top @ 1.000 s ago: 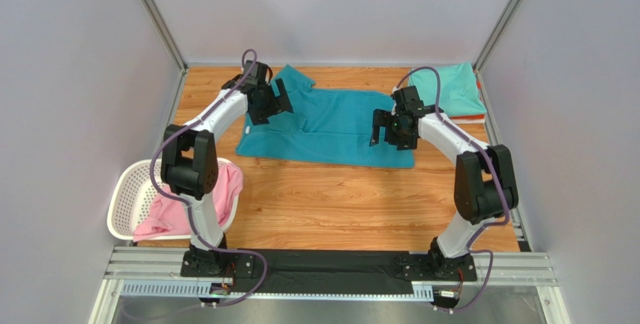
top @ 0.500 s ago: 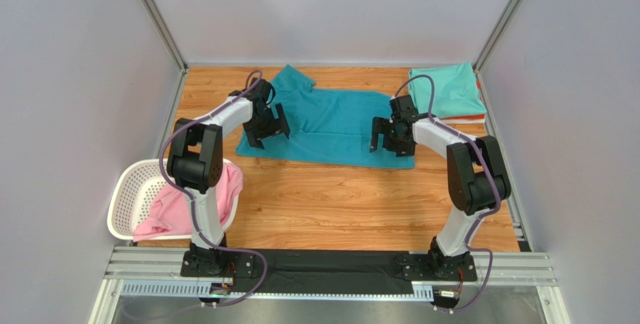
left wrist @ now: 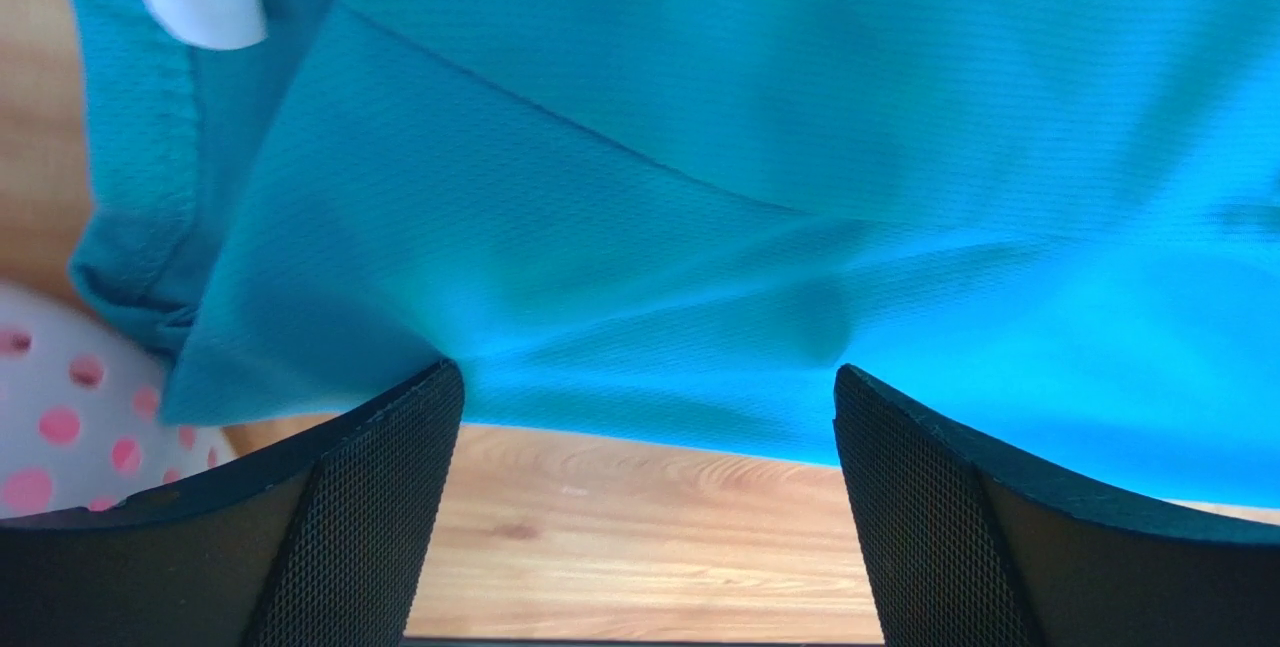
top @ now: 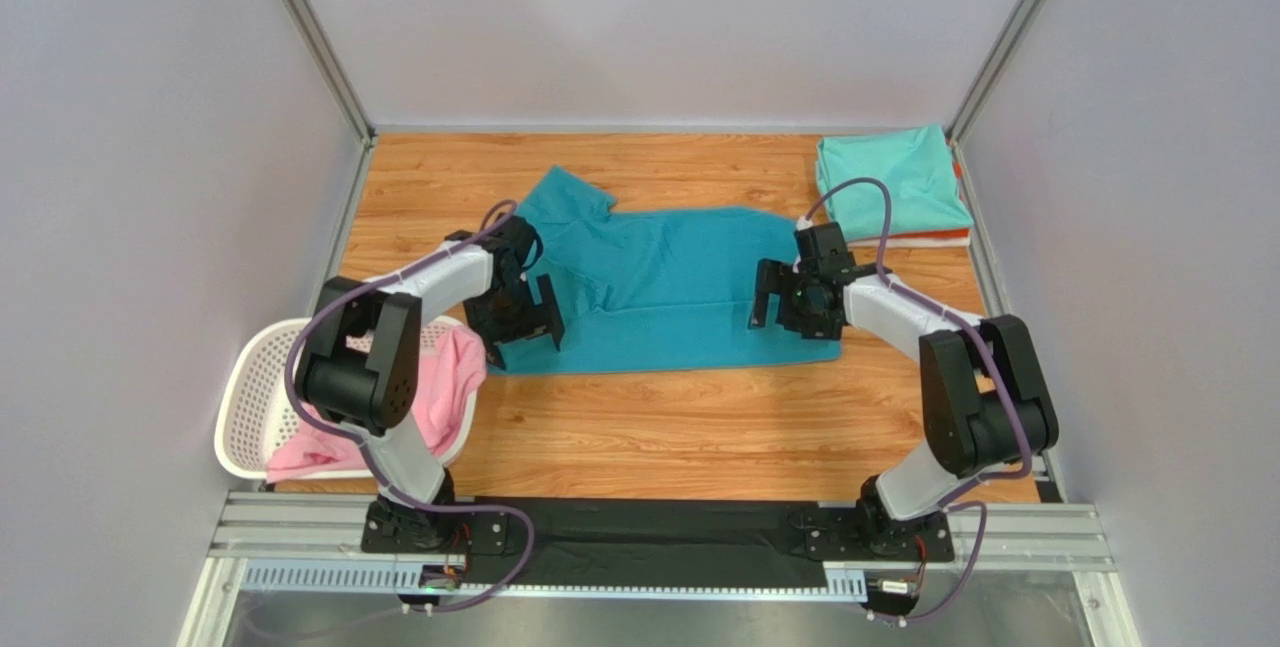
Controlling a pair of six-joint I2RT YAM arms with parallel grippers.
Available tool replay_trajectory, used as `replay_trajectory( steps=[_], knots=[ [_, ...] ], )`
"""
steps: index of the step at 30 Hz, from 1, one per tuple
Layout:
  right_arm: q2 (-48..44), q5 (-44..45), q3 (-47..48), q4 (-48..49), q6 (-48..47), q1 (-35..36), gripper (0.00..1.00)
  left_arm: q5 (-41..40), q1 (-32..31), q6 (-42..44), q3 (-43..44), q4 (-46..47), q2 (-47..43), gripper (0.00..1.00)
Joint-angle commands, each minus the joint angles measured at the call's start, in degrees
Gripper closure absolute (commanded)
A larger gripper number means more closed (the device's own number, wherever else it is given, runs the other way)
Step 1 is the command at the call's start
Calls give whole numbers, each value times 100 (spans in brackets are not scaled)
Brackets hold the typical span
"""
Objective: Fold and stack the t-shirts
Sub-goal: Fold the tshirt
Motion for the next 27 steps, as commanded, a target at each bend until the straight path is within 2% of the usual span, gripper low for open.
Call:
replay_trajectory(
  steps=[1,11,22,27],
  knots=[
    [-191,-40,-350,-310,170,-2,0,-189,-104,-168,-286,-196,-352,0],
    [-710,-190,-535,-529,57,-2,0,-180,-236,-283,-340,-319,-633,0],
    [-1141,-172,694,-1241,-251,-11,0,-354,-421,-186,512,-794,-1275,0],
    [-1256,-190,968,-1303,-251,-2,0,-532,-421,-37,1004,-838,-1031,0]
  ],
)
